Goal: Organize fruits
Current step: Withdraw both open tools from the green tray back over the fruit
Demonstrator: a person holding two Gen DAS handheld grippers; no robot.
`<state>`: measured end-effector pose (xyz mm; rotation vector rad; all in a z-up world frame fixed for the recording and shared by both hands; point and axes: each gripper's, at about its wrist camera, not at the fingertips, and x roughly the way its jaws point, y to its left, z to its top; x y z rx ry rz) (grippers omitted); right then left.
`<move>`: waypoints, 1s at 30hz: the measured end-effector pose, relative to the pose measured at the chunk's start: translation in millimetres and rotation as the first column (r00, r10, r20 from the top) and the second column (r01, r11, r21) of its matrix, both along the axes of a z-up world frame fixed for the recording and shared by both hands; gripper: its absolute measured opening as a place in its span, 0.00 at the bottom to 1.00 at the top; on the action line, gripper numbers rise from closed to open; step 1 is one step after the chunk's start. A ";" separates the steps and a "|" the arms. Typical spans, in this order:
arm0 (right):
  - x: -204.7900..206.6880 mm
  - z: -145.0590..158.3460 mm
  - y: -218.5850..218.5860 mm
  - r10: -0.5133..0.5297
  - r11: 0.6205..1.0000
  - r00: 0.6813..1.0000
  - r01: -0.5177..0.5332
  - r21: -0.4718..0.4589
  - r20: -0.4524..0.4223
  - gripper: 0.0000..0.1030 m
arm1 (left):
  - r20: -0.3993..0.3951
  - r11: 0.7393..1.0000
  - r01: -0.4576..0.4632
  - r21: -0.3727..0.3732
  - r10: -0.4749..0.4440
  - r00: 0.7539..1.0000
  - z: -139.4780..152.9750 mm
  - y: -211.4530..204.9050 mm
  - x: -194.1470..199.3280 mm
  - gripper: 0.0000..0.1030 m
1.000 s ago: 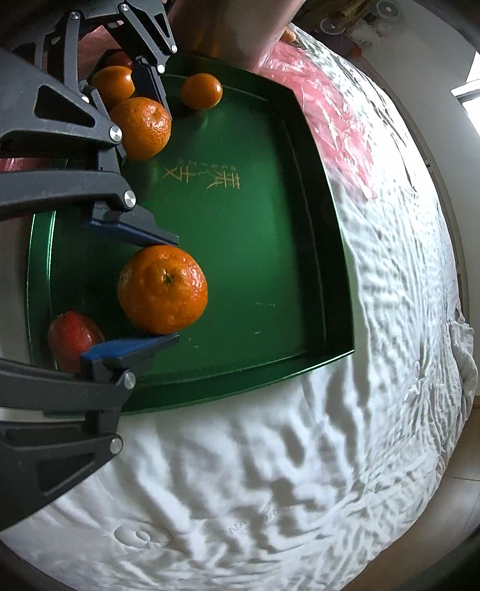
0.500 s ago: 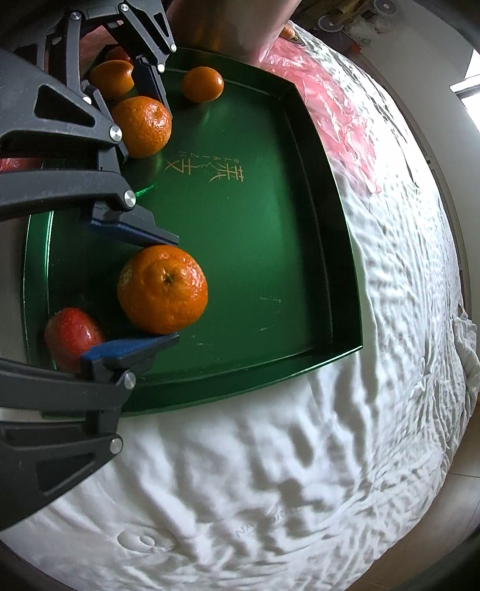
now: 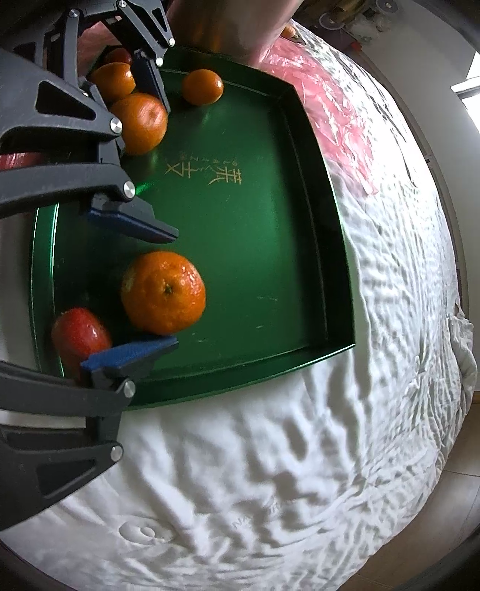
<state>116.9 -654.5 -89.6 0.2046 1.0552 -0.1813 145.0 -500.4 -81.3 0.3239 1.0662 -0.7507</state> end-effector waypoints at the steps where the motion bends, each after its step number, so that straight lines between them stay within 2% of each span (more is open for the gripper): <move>1: -0.3 1.5 0.5 -0.002 1.000 1.000 0.002 -0.001 0.004 0.89 | 0.012 1.000 0.003 -0.006 -0.003 1.000 3.4 0.5 -1.1 0.47; 15: -13.0 32.5 11.7 -0.030 0.999 0.997 0.033 -0.042 0.069 0.93 | 0.081 0.999 0.030 -0.041 -0.026 0.996 31.3 18.2 -22.9 0.48; 19: -21.1 42.9 17.6 -0.046 0.996 0.995 0.052 -0.071 0.085 1.00 | 0.088 0.998 0.037 -0.057 -0.032 0.996 38.9 25.2 -33.7 0.49; 30: -47.2 57.7 40.1 -0.067 0.991 0.993 0.078 -0.108 0.097 1.00 | 0.119 0.992 0.098 -0.081 -0.088 0.989 51.1 53.4 -70.2 0.53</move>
